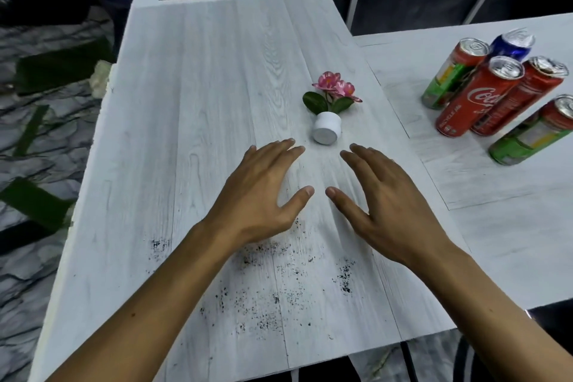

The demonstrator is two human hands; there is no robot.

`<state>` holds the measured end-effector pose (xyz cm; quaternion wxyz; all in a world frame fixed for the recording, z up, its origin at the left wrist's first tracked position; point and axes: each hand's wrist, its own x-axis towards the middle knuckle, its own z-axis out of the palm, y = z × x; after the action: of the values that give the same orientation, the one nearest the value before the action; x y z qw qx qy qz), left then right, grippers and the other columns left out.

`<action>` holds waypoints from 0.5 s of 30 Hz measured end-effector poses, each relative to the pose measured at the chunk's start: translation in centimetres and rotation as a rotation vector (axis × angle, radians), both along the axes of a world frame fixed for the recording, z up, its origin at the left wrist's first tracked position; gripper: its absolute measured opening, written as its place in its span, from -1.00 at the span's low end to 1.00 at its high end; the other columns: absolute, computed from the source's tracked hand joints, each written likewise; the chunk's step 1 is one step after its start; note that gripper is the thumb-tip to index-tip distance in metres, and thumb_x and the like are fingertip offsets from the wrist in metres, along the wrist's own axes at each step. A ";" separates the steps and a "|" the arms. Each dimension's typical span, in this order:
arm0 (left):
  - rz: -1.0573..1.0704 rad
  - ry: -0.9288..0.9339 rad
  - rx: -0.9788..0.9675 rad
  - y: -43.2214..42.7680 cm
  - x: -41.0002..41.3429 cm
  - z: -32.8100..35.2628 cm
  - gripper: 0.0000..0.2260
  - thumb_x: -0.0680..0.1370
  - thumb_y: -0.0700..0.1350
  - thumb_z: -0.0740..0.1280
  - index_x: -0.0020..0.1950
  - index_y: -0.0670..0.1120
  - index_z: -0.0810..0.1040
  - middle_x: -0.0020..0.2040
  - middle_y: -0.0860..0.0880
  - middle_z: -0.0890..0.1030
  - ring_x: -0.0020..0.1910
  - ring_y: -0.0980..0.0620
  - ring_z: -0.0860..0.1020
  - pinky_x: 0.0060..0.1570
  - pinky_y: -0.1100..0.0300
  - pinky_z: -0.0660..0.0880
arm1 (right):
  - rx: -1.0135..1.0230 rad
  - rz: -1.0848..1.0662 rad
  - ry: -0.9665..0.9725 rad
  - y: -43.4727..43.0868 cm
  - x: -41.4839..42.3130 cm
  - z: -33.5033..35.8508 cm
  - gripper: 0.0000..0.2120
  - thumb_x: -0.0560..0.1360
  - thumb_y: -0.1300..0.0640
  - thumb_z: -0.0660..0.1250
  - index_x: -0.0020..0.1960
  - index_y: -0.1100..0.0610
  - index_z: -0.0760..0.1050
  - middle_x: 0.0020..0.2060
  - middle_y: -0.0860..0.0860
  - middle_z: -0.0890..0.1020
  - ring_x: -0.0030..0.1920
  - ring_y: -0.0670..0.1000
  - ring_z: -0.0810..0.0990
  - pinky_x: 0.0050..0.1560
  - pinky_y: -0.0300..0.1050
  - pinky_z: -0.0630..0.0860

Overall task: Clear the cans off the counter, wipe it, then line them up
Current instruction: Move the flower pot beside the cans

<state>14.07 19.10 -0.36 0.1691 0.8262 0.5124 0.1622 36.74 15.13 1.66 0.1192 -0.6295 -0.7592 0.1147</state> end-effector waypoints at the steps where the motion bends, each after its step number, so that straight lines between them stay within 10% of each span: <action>1: 0.004 0.003 0.001 0.3 -0.4 -0.1 -0.37 0.60 0.33 0.17 0.63 0.11 0.21 0.65 0.11 0.20 0.62 0.13 0.11 0.59 0.11 -0.07 | 0.000 0.003 -0.002 0.3 -0.5 0.0 -0.32 0.62 -0.32 0.09 0.61 0.06 0.24 0.60 0.03 0.27 0.60 0.06 0.20 0.56 0.12 0.21; 11: 0.027 -0.023 0.023 4.7 -3.6 -0.4 -0.35 0.57 0.40 0.16 0.60 0.18 0.22 0.64 0.17 0.20 0.54 0.36 0.01 0.42 0.33 -0.18 | 0.061 -0.062 0.030 4.7 -3.4 0.3 -0.38 0.64 -0.25 0.16 0.56 0.11 0.32 0.54 0.08 0.37 0.53 0.08 0.33 0.51 0.01 0.29; 15: 0.013 -0.011 -0.001 7.0 -4.3 -0.9 -0.34 0.56 0.40 0.16 0.60 0.17 0.24 0.64 0.16 0.21 0.61 0.16 0.13 0.47 0.27 -0.11 | 0.066 -0.131 0.019 6.8 -3.6 0.1 -0.38 0.64 -0.26 0.16 0.56 0.10 0.32 0.53 0.07 0.39 0.51 0.08 0.35 0.47 -0.01 0.31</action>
<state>9.82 26.10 -1.25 0.1713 0.8218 0.5169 0.1675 33.13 21.90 1.81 0.1544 -0.6724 -0.7186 0.0876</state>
